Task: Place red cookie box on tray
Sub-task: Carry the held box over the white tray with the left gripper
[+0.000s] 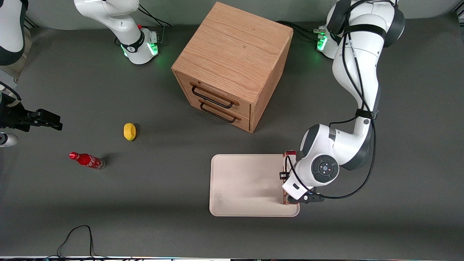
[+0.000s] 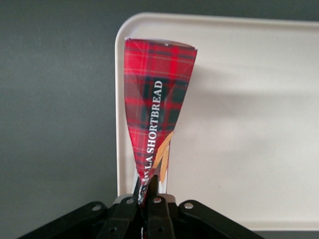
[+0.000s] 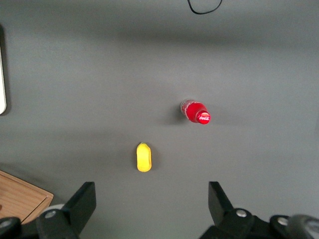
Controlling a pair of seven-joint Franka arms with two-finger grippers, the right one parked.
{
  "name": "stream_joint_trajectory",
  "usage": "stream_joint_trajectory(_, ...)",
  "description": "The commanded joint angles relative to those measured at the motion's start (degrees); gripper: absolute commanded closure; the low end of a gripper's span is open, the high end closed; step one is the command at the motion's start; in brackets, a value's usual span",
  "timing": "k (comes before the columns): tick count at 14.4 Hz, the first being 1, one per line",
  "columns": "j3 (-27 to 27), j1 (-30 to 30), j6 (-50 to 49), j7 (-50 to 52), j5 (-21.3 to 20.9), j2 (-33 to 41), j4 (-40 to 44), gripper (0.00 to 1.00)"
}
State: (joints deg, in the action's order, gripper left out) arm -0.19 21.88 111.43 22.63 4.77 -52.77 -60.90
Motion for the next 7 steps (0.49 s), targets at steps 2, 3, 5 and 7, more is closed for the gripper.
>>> stream_joint_trajectory(2, 0.5, 0.7, 2.0, 1.1, -0.9, -0.8, 0.6, 1.00)
stream_joint_trajectory(3, 0.5, 0.7, 2.6, 0.8, -0.9, -0.9, 0.1, 1.00)
stream_joint_trajectory(5, 0.6, 1.1, 7.5, 0.4, -1.3, -0.7, -2.5, 0.04)
stream_joint_trajectory(7, 0.5, 1.5, 9.5, 0.3, -1.8, 0.0, -3.3, 0.00)
